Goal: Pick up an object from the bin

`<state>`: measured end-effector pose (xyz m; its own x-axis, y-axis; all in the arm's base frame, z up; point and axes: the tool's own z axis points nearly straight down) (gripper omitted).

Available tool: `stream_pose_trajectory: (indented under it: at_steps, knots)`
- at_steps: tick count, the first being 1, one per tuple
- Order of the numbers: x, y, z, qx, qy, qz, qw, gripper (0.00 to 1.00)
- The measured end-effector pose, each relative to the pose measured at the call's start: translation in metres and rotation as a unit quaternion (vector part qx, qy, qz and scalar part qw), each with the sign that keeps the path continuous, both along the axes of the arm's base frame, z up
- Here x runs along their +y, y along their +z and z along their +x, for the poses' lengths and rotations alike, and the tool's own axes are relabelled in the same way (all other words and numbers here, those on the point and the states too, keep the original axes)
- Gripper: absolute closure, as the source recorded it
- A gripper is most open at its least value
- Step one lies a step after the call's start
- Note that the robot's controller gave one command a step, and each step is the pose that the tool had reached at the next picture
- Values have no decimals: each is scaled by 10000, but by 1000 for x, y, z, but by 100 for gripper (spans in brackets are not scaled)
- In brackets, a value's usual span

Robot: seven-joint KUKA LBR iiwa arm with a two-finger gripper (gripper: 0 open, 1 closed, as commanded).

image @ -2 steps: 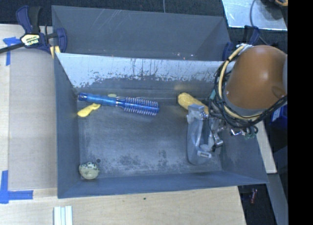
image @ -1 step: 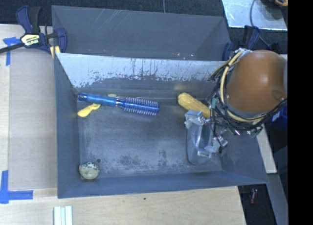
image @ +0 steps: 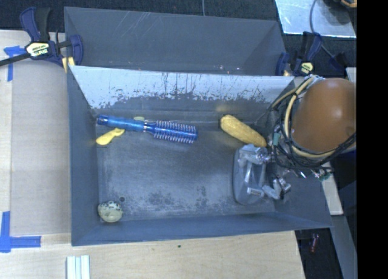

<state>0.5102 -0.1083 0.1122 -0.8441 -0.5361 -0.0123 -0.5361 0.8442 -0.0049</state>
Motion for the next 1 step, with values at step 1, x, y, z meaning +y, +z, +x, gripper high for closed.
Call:
stream_pose_trajectory:
  at_steps: [1]
  knots:
    - [0,-15,23,25,1867,-37,9824,0]
